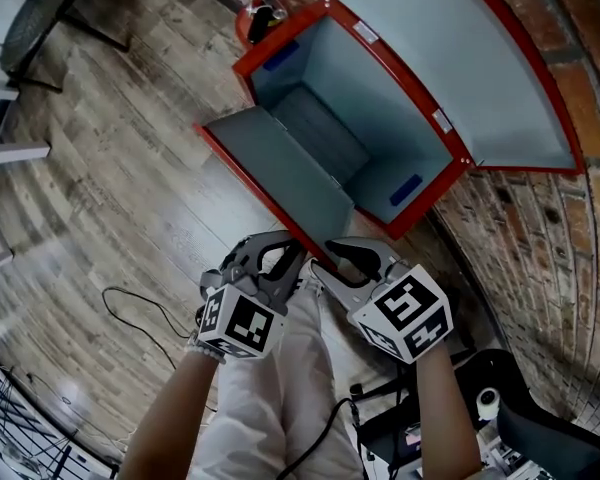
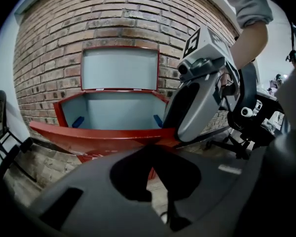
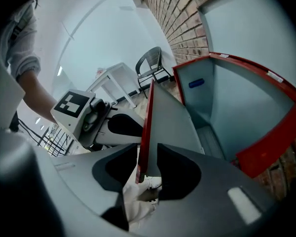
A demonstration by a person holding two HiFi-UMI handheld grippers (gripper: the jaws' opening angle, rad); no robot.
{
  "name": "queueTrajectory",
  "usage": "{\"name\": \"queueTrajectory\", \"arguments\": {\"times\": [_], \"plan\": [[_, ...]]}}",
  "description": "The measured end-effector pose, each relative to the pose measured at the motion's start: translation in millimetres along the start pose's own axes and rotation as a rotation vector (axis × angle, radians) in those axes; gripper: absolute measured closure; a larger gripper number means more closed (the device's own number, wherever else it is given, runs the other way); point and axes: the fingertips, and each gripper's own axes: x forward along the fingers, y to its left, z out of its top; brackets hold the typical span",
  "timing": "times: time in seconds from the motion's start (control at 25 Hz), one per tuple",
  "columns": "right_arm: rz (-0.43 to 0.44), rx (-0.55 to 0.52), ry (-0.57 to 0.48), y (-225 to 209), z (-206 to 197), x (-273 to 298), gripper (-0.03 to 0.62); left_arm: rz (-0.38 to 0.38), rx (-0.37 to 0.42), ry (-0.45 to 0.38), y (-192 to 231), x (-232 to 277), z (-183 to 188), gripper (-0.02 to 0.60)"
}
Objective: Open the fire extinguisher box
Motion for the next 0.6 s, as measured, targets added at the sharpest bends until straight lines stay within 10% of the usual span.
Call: {"name": "queueTrajectory", "arguments": {"times": [0.6], "plan": [[0.101,0.026,0.043,34.0,-23.5,37.7,0.530,0.017,-0.039,0.045,-5.2,-39.6,-36.3,0.583]]}}
